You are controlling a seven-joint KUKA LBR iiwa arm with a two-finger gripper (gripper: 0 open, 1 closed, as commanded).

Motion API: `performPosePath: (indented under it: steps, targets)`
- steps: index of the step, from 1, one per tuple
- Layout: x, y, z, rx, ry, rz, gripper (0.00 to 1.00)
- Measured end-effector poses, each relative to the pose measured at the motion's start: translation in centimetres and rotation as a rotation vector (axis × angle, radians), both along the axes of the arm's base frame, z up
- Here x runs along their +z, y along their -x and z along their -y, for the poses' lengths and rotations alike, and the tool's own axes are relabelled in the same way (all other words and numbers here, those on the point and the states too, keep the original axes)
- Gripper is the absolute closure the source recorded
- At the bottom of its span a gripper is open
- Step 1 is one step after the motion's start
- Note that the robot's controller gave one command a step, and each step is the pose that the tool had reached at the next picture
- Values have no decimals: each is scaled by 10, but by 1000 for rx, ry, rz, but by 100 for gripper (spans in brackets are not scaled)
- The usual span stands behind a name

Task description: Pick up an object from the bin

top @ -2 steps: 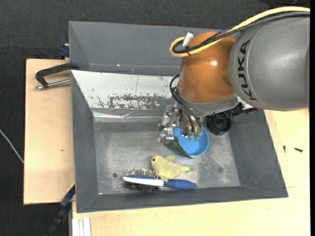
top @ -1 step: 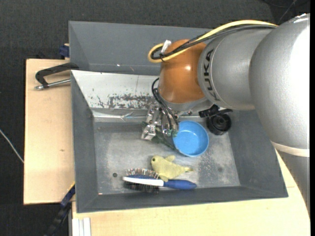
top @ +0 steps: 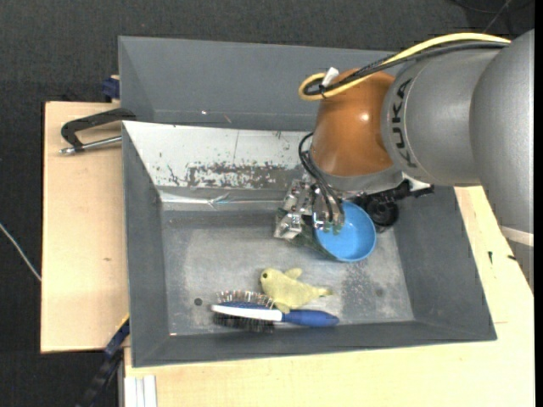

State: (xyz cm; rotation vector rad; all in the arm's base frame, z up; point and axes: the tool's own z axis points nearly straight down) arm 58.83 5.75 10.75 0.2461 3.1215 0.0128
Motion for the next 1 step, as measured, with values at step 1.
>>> performPosePath:
  steps: [1]
  targets:
    - [0, -9, 12, 28, -1, -3, 100]
